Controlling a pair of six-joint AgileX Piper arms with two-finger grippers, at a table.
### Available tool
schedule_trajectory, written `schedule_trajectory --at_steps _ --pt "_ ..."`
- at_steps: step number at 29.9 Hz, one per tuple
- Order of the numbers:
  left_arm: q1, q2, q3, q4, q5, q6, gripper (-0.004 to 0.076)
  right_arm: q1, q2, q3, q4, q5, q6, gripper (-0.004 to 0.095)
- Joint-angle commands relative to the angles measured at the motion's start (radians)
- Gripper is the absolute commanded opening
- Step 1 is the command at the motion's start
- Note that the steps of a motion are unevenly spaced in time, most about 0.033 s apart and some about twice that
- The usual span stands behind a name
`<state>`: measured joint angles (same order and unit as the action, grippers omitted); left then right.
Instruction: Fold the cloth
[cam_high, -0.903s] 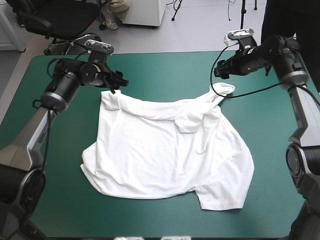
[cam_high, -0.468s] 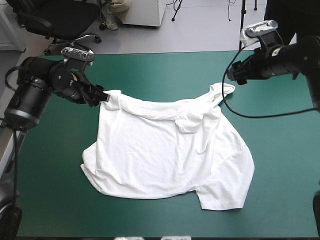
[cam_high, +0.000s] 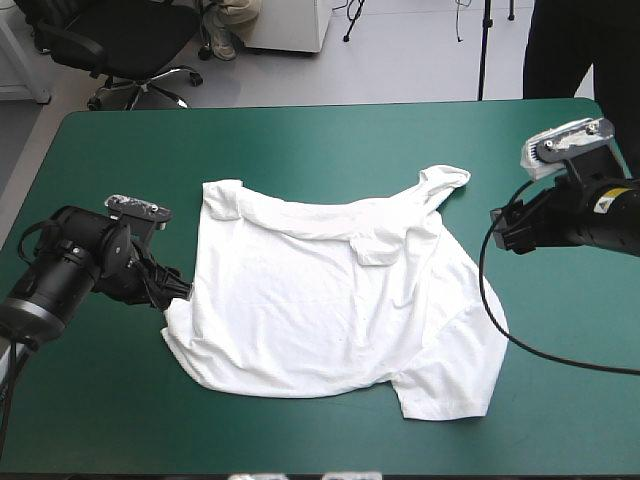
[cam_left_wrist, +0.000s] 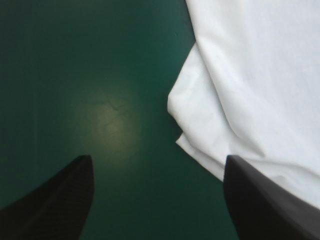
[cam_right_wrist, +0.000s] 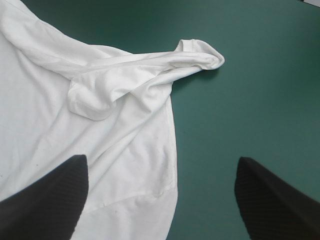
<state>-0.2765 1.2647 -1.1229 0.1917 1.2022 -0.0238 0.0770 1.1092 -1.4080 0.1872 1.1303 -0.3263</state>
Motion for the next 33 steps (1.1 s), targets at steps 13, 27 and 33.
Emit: schedule_trajectory --at_steps 13,27,33 --pt "0.118 0.203 0.119 -0.104 -0.236 0.013 0.0526 0.067 -0.089 0.012 -0.081 -0.013 0.04 0.0752" --pt "0.118 0.361 0.122 -0.246 -0.264 0.075 0.0267 0.067 -0.089 0.04 -0.14 0.018 0.086 0.0752" --pt "0.118 0.361 0.122 -0.249 -0.273 0.075 0.0083 0.067 -0.087 0.164 -0.251 0.04 0.141 0.0752"
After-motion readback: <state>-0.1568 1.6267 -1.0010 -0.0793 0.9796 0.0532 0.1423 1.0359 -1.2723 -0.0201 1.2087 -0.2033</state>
